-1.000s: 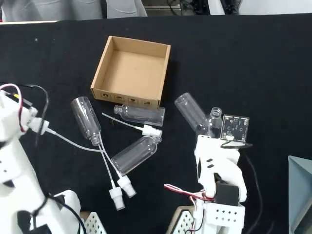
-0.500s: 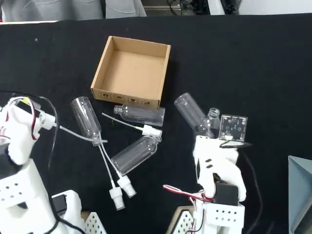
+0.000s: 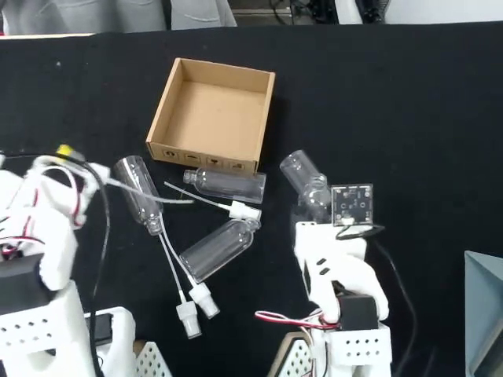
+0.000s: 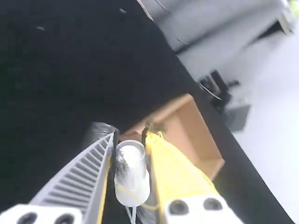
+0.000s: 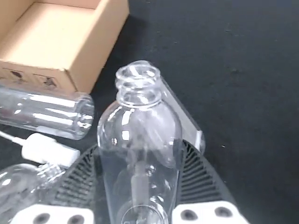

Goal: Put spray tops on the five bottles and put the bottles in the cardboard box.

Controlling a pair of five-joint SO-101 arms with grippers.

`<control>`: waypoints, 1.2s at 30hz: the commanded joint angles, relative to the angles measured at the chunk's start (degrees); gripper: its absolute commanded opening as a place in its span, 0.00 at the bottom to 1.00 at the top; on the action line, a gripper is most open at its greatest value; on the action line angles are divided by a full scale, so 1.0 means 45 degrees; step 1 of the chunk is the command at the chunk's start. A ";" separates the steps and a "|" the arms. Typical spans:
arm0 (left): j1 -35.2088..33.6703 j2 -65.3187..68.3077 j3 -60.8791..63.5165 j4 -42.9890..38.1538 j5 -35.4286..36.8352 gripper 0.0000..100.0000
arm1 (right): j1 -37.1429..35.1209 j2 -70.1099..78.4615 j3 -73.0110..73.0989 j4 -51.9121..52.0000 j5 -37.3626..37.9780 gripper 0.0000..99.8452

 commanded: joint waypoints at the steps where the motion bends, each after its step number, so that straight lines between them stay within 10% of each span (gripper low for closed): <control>1: 0.1475 -0.0527 0.0322 -0.1250 0.0469 0.03 | -0.0625 -0.1260 -0.0342 -0.0391 0.0234 0.03; 36: 0.4405 -0.9201 1.0794 -0.9768 0.1289 0.03 | -0.3321 -0.1280 0.0381 0.0059 0.6681 0.03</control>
